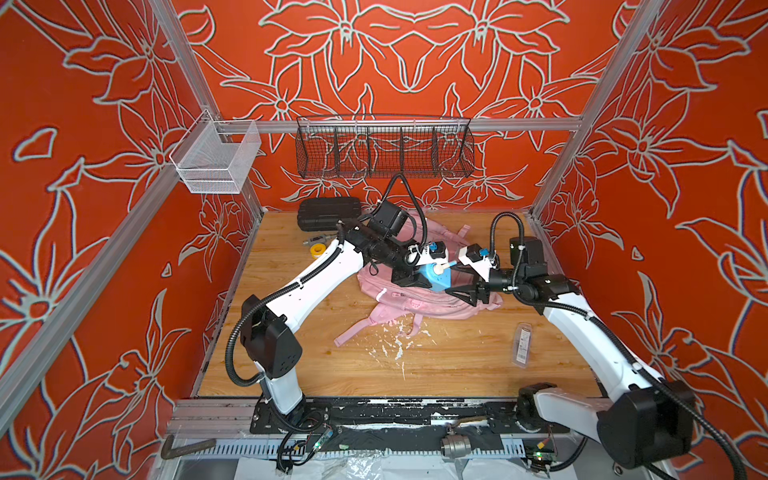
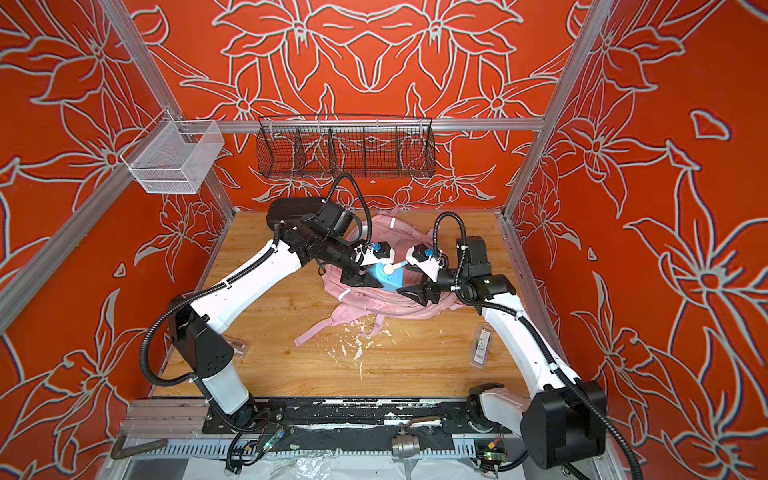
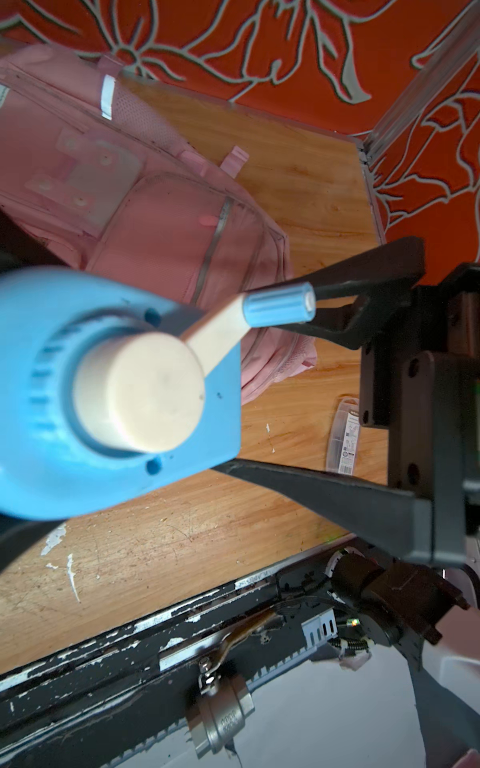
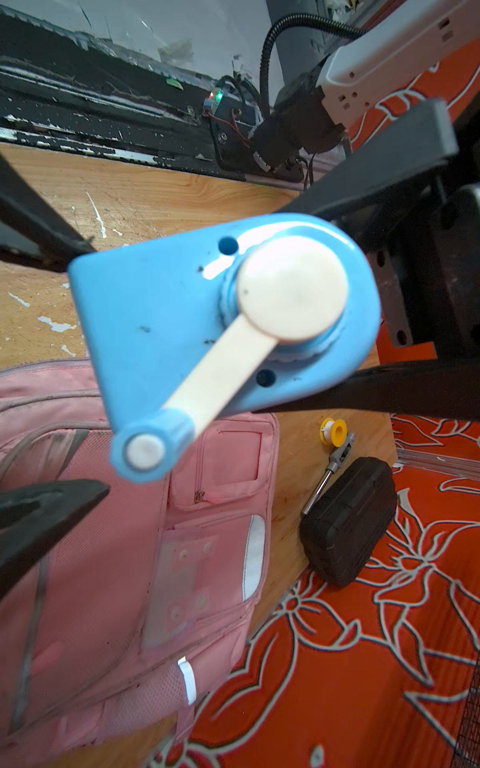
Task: Pack the student bag
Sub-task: 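Grasp the sharpener with the right gripper while the left gripper still holds it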
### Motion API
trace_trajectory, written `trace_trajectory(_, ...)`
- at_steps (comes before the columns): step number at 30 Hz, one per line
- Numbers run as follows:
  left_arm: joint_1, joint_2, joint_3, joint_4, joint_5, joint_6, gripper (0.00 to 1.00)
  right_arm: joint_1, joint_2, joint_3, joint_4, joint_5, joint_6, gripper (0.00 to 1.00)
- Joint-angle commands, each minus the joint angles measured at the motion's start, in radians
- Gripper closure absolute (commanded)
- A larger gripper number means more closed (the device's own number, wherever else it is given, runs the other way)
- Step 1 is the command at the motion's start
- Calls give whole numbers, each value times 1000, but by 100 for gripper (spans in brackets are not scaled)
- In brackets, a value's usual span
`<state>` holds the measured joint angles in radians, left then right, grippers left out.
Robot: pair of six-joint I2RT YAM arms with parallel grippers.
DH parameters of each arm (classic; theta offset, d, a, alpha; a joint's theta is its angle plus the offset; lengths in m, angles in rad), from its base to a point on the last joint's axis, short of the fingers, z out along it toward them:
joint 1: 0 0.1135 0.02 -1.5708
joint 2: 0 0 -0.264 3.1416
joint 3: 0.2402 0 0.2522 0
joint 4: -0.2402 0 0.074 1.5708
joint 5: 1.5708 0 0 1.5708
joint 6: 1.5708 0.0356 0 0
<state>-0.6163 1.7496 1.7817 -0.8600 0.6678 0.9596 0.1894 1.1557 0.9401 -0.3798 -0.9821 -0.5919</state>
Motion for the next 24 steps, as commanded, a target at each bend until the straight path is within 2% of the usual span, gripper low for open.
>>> trace_trajectory(1,-6,-10,25,11,90,45,100,16,-29,-31,56,-61,-34,23)
trace_trajectory(6,-12,33,77,-37,122,47,100,52,-40,-55,113,-54,-26,27)
trace_trajectory(20,-16,64,111,-88,121,36,100,64,-87,-95,198,-64,31,56)
trace_trajectory(22,-16,63,109,-90,123,36,100,64,-96,-102,206,-72,49,52)
trace_trajectory(24,-16,62,112,-97,135,36,100,65,-107,-109,218,-70,68,38)
